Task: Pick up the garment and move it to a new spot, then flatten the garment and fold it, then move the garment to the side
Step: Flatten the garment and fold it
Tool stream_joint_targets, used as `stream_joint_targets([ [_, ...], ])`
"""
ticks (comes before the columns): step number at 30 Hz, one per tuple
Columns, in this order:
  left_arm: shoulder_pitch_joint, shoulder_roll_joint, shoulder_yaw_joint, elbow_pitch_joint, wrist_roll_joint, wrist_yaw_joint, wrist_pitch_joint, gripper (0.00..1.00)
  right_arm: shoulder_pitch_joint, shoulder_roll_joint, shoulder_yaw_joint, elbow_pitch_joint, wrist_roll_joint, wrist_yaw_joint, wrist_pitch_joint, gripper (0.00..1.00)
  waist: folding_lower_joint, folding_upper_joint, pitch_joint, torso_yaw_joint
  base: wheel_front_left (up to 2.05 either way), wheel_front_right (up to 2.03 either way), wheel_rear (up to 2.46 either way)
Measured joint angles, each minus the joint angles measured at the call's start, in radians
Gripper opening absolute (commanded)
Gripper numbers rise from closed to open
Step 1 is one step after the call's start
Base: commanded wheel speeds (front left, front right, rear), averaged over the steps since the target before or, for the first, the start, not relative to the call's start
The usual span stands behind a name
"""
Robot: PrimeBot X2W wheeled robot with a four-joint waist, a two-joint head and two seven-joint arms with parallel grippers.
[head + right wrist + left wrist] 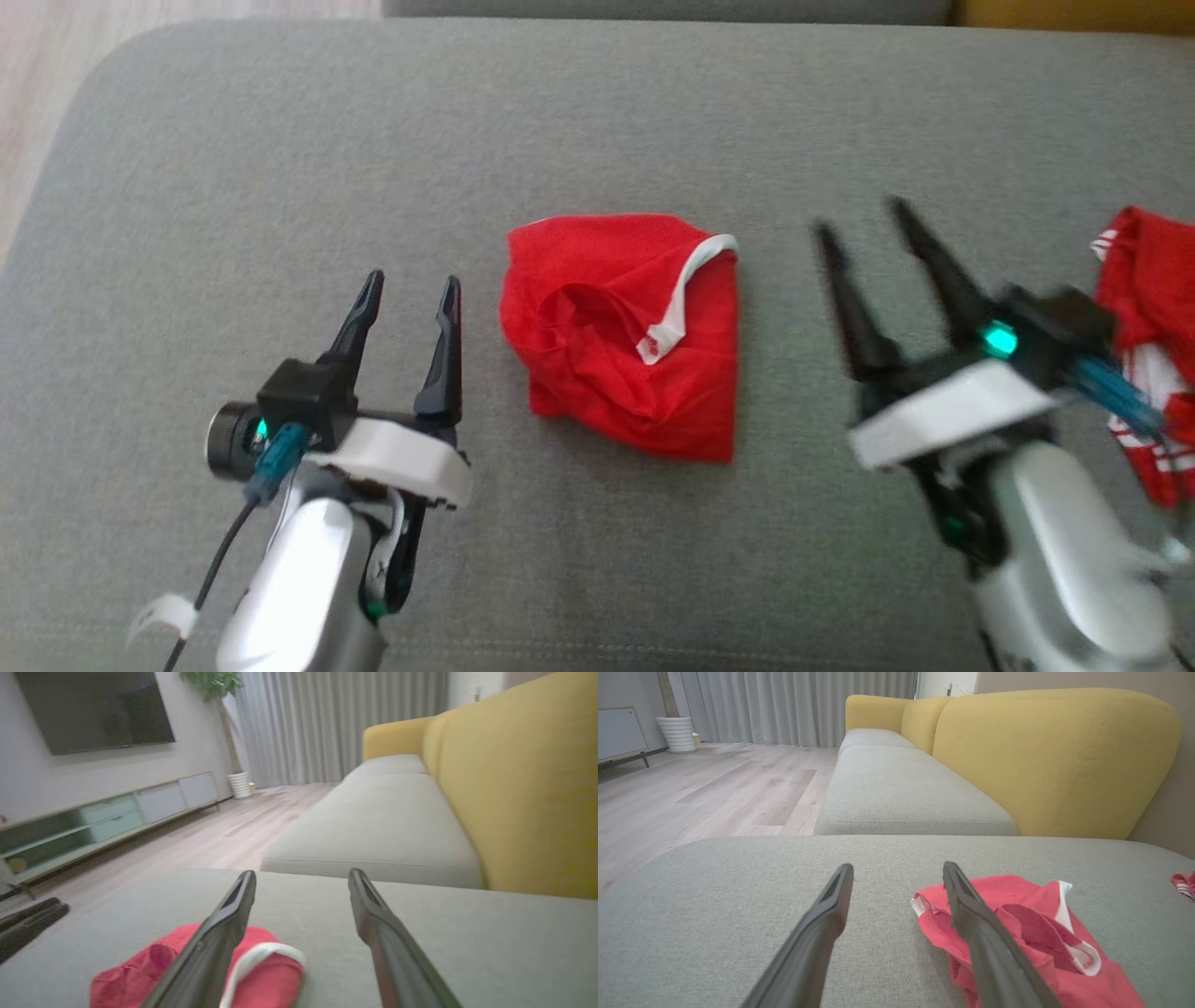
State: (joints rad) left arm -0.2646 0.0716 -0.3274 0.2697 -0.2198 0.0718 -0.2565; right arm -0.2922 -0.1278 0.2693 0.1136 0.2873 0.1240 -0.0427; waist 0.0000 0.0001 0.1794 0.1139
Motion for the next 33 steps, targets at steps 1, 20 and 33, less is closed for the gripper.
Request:
stream_joint_targets([
  [1, 0.008, 0.005, 0.001, -0.005, 0.000, 0.000, 0.000, 1.00, 0.032, 0.002, -0.040, -0.021, -0.014, 0.000, 0.003, 1.00, 0.0000, 0.0000, -0.004, -0.006, 0.00, 0.00, 0.00],
  [20, 0.080, 0.055, -0.010, -0.072, 0.016, 0.018, 0.019, 1.00, 0.284, 0.050, -0.285, -0.196, -0.121, 0.000, 0.071, 1.00, 0.0000, 0.0000, -0.047, -0.048, 0.00, 0.00, 0.00],
  [33, 0.080, 0.058, -0.015, -0.082, 0.015, 0.026, 0.027, 1.00, 0.284, 0.052, -0.289, -0.198, -0.122, 0.000, 0.080, 1.00, 0.0000, 0.0000, -0.039, -0.045, 0.00, 0.00, 0.00],
])
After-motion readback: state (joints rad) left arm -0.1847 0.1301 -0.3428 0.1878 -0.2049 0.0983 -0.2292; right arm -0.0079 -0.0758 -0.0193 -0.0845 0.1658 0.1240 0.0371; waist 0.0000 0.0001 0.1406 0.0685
